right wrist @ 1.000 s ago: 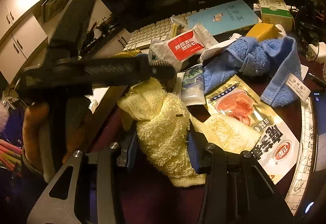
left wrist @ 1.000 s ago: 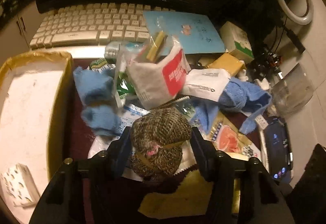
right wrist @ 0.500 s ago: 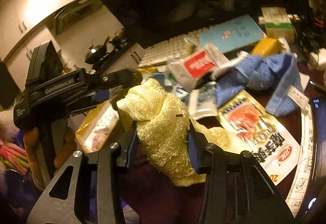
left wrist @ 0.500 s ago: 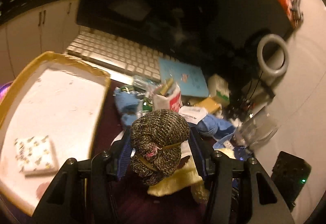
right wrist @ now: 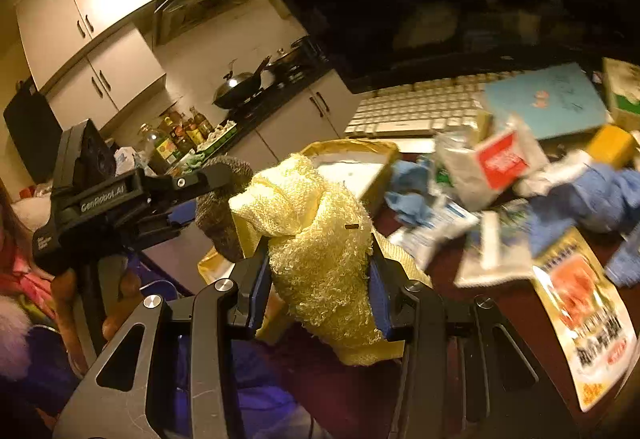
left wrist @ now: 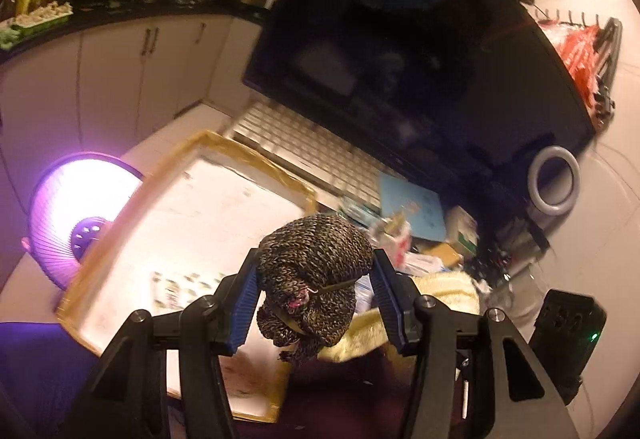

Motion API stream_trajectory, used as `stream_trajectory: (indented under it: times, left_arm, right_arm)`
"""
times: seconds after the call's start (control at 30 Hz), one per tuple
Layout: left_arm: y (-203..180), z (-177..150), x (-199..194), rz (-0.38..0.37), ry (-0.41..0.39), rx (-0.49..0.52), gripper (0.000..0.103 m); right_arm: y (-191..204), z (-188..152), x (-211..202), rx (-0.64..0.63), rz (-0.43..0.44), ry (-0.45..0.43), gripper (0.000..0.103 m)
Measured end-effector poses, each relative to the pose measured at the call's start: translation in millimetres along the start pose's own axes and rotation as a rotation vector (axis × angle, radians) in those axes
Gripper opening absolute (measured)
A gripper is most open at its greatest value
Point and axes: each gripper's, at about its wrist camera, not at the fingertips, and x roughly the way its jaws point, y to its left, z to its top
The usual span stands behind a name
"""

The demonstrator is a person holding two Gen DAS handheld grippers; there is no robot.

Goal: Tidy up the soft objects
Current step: 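Carry the glove and yellow towel to the tray and release both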

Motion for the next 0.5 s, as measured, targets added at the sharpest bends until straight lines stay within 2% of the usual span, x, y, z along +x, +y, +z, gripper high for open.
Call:
stream_trajectory:
  times: [0.2, 0.3, 0.5]
  left_arm:
    - [31, 16, 13, 0.060, -0.010, -0.017, 0.054]
    - [49, 24, 27, 0.092, 0.002, -0.031, 0.054]
    - [77, 34, 57, 0.170, 0.042, -0.029, 0.054]
  right_arm:
    - [26, 29, 58, 0.012, 0.031, 0.035, 0.042]
    - [39, 41, 93, 0.015, 0.014, 0.059, 0.042]
    - [25, 49, 157, 0.081, -0.036, 0.113, 0.042]
